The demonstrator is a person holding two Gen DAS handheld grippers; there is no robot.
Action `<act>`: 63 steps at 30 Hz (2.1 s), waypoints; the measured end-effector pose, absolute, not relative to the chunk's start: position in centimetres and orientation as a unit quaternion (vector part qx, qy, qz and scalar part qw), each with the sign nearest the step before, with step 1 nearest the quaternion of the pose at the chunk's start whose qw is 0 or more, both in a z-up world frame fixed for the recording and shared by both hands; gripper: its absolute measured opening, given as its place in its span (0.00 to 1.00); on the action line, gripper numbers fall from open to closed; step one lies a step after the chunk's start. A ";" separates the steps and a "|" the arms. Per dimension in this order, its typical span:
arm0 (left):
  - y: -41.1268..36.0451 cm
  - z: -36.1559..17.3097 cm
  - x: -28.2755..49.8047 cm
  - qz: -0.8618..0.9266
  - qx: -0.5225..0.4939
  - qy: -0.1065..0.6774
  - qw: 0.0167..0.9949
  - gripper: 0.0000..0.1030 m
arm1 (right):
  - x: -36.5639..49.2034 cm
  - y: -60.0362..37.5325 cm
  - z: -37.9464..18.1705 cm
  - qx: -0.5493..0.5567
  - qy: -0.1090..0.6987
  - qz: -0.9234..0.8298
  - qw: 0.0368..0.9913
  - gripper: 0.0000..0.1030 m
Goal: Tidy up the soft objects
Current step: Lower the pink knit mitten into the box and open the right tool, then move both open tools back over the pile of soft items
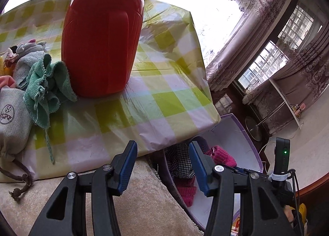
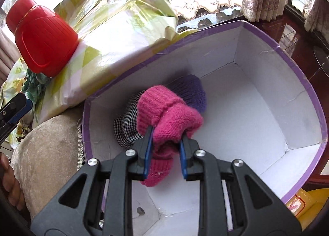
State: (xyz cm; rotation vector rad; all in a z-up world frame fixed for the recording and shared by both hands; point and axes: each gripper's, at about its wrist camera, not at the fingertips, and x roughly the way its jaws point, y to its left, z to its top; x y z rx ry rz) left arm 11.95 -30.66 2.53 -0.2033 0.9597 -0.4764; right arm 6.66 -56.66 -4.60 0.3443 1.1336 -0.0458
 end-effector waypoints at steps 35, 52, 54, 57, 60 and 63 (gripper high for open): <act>-27.3 2.6 10.8 -0.211 -0.133 0.447 0.859 0.52 | 8.6 -56.2 -8.2 0.109 0.626 -0.050 0.770 0.76; -17.0 3.7 7.5 -0.128 -0.192 0.406 0.884 0.52 | 5.7 -49.5 2.7 0.083 0.505 -0.037 0.858 0.77; -15.5 3.6 7.3 -0.114 -0.203 0.402 0.886 0.52 | 6.5 -47.2 2.7 0.072 0.501 -0.011 0.862 0.77; -13.3 3.5 7.3 -0.095 -0.218 0.400 0.885 0.52 | 7.6 -44.0 2.5 0.059 0.496 0.028 0.866 0.77; -11.7 3.4 7.3 -0.082 -0.231 0.398 0.884 0.52 | 8.5 -41.2 2.7 0.047 0.493 0.058 0.867 0.77; -10.5 3.2 7.5 -0.073 -0.243 0.400 0.881 0.52 | 9.7 -38.6 2.7 0.034 0.489 0.085 0.868 0.77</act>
